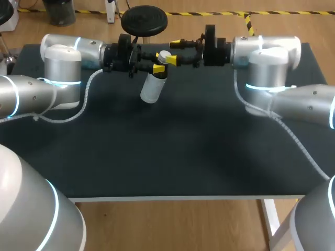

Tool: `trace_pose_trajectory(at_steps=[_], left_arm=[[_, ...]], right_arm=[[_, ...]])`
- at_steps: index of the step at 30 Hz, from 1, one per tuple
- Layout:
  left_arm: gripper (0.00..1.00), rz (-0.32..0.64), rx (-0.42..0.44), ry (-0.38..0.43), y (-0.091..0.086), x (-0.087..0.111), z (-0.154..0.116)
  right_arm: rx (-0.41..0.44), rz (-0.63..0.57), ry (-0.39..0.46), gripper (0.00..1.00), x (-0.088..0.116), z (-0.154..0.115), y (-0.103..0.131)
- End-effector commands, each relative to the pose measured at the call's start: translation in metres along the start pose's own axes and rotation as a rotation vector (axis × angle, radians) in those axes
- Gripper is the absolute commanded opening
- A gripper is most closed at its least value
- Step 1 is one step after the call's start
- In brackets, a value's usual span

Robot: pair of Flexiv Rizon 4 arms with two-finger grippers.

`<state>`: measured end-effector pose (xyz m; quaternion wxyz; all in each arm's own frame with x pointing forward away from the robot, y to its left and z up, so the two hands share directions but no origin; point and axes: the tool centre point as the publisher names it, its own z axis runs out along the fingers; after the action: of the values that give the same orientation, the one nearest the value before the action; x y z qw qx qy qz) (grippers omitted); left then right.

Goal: Unscrew the bottle cap

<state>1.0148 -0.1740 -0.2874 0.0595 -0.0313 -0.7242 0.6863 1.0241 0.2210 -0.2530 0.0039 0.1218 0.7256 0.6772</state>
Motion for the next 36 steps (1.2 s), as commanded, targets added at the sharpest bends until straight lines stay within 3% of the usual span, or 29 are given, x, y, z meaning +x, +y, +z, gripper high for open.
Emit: trace_pose_trajectory(at_steps=[1,33,35,36], left_arm=[[0.00,0.001,0.002,0.007,0.003,-0.003,0.000],[0.00,0.001,0.002,0.007,0.003,-0.003,0.000],[0.00,0.001,0.002,0.007,0.003,-0.003,0.000],[0.00,0.001,0.002,0.007,0.003,-0.003,0.000]], right_arm=[[0.006,-0.001,-0.395,1.00,0.006,0.000,0.001],[0.026,0.038,-0.340,1.00,0.008,0.010,-0.004],[0.026,0.039,-0.338,0.76,0.008,0.011,-0.005],[0.026,0.039,-0.337,0.49,0.008,0.011,-0.005]])
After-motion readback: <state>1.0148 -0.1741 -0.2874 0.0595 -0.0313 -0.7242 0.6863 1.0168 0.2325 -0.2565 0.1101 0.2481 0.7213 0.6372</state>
